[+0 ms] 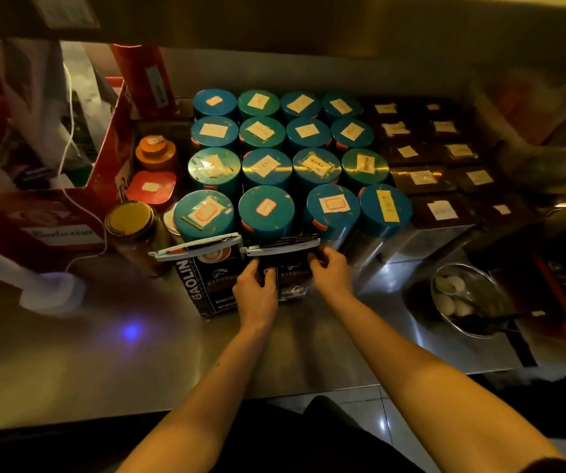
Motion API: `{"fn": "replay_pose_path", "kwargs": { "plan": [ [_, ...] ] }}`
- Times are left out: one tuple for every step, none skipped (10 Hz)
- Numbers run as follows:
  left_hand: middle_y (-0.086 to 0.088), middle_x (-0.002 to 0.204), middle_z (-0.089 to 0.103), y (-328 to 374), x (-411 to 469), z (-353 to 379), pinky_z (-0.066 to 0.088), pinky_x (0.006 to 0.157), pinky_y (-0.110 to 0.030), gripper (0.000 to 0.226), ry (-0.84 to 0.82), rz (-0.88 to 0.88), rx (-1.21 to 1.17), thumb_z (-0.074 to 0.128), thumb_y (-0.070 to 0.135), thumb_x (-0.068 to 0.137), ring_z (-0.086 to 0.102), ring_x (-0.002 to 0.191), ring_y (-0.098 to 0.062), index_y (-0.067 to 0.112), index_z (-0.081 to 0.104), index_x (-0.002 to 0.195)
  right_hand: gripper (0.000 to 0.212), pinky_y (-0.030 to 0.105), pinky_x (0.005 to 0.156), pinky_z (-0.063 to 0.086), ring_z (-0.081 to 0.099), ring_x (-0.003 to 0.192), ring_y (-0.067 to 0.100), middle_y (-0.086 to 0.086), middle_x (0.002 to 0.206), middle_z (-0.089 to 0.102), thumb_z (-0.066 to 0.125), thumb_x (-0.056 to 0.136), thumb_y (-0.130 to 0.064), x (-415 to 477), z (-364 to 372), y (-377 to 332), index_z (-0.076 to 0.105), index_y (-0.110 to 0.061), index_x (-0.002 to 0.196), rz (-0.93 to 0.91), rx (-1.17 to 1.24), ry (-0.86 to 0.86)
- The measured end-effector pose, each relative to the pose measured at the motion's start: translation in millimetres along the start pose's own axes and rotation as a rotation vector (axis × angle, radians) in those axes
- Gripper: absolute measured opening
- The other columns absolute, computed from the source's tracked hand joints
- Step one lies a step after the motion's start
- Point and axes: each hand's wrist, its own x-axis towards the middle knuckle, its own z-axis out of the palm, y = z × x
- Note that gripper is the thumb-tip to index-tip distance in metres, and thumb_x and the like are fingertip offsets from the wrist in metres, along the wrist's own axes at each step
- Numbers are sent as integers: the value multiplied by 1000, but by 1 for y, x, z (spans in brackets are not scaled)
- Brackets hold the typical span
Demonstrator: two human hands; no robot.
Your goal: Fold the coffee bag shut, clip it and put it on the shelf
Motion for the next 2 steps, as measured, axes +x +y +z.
{"fn": "replay_pose_path", "kwargs": {
  "plan": [
    [4,107,64,5,0,0,43,85,-24,24,11,20,25,57,15,94,62,103,-15,12,62,118,32,38,98,49,60,116,26,13,124,65,56,94,-17,0,0,-7,59,-10,125,-22,10,-47],
    [3,116,61,8,-1,2,42,91,-25,33,16,3,19,57,16,95,58,112,-14,10,57,127,36,32,96,45,57,121,27,14,129,62,56,94,-17,0,-5,-5,55,-8,129,-20,39,-58]
  ]
}}
